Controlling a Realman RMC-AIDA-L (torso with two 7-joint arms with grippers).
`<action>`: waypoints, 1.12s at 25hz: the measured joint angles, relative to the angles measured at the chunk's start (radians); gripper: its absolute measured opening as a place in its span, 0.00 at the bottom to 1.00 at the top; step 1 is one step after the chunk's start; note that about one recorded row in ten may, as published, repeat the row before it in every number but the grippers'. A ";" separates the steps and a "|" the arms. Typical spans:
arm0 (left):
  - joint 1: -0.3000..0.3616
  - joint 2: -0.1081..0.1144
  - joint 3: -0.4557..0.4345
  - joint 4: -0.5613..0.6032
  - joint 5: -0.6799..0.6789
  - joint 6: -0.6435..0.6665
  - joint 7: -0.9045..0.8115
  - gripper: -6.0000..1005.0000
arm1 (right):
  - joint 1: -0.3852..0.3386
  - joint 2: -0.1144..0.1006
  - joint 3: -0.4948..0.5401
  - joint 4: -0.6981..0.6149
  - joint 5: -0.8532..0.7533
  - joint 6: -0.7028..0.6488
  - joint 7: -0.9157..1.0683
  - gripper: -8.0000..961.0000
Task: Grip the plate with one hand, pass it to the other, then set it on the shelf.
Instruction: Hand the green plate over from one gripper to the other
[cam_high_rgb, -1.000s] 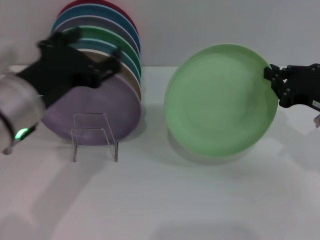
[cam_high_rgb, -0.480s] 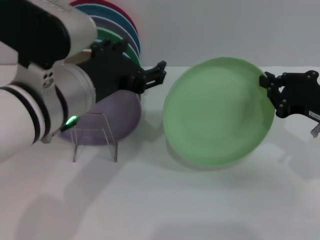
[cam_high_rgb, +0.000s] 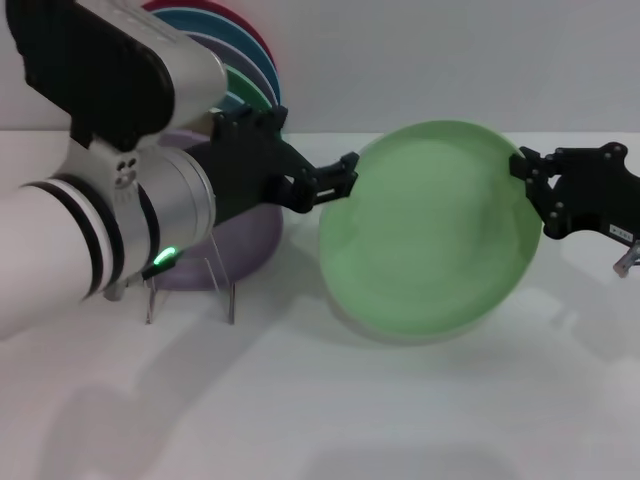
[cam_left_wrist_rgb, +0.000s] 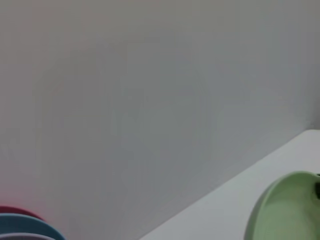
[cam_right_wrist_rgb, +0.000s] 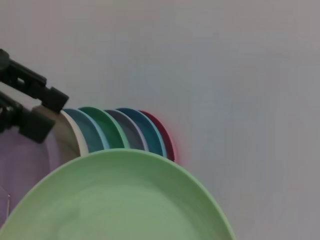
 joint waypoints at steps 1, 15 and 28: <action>0.000 -0.001 0.007 0.005 -0.001 -0.001 0.006 0.82 | 0.006 0.000 -0.002 0.000 0.001 0.011 0.000 0.03; -0.026 -0.003 0.027 0.057 -0.003 0.010 0.008 0.80 | 0.028 0.000 -0.028 -0.002 0.037 0.047 -0.018 0.03; -0.018 -0.002 0.027 0.071 -0.004 0.034 0.071 0.79 | 0.030 0.001 -0.029 -0.003 0.039 0.089 -0.019 0.03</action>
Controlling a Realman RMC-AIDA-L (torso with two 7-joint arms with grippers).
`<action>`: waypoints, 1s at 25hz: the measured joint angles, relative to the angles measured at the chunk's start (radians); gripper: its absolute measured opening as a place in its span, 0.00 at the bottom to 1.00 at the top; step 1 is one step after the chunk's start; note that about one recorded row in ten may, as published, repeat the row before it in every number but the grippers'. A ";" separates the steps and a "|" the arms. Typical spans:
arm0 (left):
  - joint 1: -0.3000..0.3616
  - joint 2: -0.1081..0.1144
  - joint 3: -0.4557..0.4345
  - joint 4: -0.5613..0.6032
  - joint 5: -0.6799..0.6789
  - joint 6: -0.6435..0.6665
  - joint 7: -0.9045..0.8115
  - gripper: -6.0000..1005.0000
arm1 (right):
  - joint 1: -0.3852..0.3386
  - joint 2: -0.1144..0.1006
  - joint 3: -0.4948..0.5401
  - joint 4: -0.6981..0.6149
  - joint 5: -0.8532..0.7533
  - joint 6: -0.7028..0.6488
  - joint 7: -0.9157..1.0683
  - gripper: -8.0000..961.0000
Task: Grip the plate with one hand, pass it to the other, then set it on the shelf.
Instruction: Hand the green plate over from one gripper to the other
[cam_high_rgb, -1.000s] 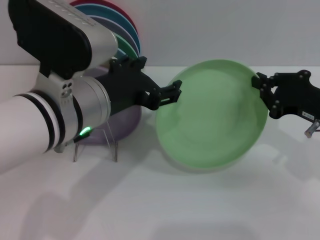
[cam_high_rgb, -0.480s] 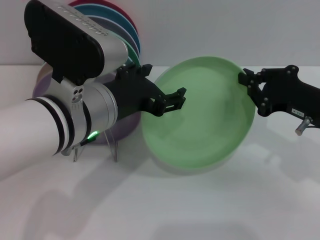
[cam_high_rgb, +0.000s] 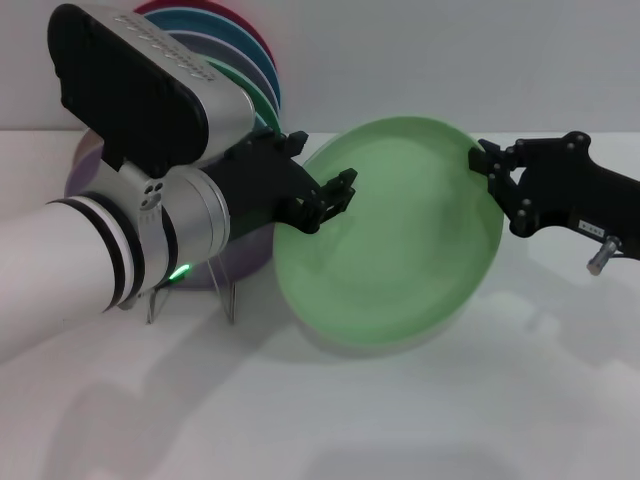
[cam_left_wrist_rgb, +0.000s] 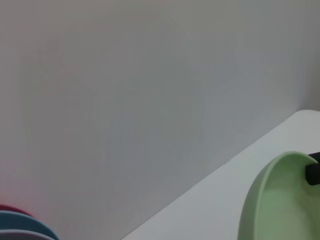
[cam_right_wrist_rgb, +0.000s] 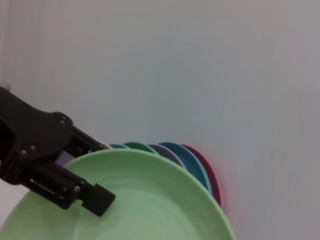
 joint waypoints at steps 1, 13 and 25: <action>0.000 0.000 0.000 0.000 0.000 0.000 0.000 0.75 | 0.000 0.000 0.000 0.000 0.000 0.000 0.000 0.03; 0.005 0.000 0.022 0.001 0.005 0.028 0.052 0.28 | -0.004 -0.001 0.005 -0.027 0.036 0.066 -0.006 0.04; 0.006 0.000 0.036 -0.004 -0.004 0.086 0.082 0.14 | -0.036 0.001 0.046 -0.092 0.152 0.162 -0.012 0.31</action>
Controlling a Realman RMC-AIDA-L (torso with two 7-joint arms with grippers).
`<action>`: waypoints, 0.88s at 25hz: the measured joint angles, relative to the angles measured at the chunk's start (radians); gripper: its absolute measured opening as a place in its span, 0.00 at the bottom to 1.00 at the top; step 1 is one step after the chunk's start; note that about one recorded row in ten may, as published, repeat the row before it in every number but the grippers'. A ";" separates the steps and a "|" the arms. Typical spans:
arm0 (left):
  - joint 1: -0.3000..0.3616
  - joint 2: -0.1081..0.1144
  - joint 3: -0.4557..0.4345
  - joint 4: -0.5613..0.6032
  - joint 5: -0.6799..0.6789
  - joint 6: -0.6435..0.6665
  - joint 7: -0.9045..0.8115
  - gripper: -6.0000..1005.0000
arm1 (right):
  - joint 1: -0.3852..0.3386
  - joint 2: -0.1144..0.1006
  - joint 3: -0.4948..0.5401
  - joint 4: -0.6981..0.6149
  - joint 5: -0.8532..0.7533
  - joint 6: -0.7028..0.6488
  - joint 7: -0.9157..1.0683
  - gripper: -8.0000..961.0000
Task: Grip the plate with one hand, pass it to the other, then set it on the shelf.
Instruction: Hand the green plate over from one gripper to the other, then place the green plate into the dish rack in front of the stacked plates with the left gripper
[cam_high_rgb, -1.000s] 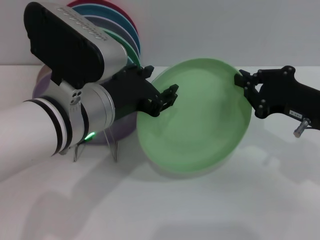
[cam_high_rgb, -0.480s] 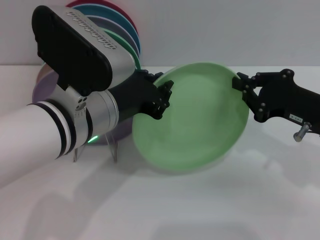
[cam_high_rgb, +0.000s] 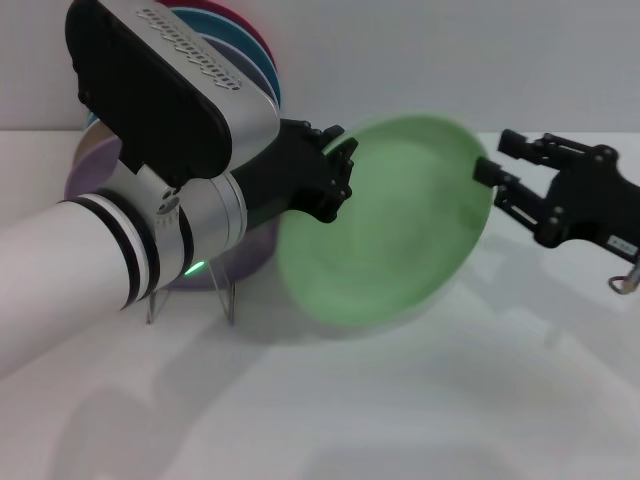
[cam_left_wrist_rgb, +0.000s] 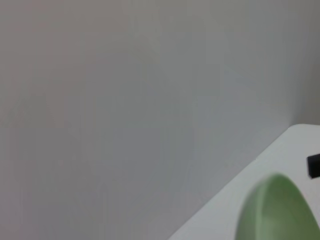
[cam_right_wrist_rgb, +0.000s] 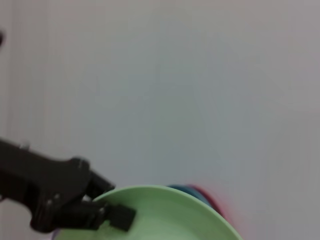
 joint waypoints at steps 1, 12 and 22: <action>0.000 0.000 0.000 0.000 0.000 0.005 0.000 0.14 | -0.004 0.001 0.018 -0.020 0.022 0.025 -0.009 0.35; 0.061 0.005 0.039 -0.007 -0.002 0.232 0.141 0.09 | -0.020 0.007 0.360 -0.430 0.373 0.446 -0.192 0.41; 0.164 0.122 0.270 0.206 0.172 1.217 0.162 0.09 | -0.014 0.008 0.388 -0.468 0.383 0.450 -0.202 0.41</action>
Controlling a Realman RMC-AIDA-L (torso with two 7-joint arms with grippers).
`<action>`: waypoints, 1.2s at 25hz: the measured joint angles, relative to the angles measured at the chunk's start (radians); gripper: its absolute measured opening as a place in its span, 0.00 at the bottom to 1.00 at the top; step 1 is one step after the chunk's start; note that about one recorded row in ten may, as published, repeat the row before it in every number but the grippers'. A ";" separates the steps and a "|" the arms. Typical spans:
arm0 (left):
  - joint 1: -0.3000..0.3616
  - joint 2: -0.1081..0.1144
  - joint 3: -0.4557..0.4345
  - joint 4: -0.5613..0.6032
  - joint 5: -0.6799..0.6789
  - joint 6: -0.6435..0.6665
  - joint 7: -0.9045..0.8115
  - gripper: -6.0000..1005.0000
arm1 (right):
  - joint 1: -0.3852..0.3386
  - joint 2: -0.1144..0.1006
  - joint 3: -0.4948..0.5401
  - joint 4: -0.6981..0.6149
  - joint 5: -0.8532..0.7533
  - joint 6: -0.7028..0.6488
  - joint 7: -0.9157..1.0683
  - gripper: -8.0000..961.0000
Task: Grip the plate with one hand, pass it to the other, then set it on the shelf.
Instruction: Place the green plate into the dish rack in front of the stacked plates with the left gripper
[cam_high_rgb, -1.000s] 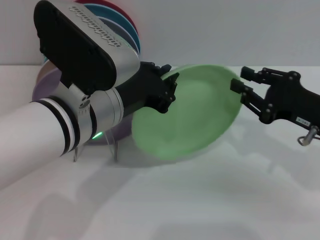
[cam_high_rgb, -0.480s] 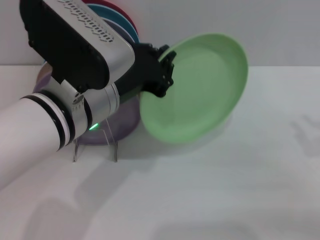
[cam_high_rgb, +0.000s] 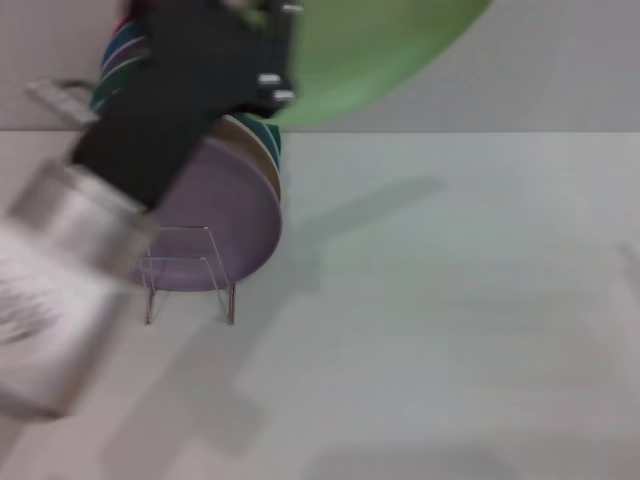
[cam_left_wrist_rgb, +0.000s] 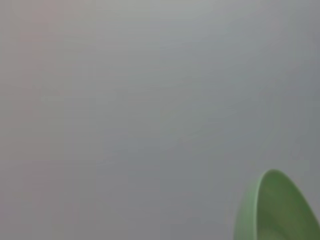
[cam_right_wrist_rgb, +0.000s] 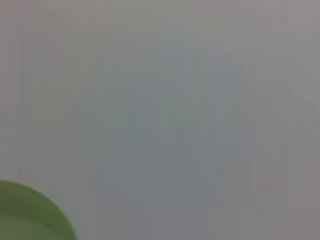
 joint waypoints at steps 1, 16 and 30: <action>-0.005 0.033 -0.022 0.096 0.051 0.191 -0.199 0.09 | 0.005 -0.002 0.001 -0.004 -0.001 -0.001 -0.001 0.41; -0.396 0.015 -0.243 1.356 0.076 1.174 -0.803 0.09 | 0.028 -0.006 -0.012 -0.022 -0.007 0.000 -0.003 0.41; -0.441 0.026 -0.163 1.515 0.076 1.163 -0.660 0.11 | 0.044 -0.006 -0.034 -0.046 -0.011 0.008 -0.004 0.41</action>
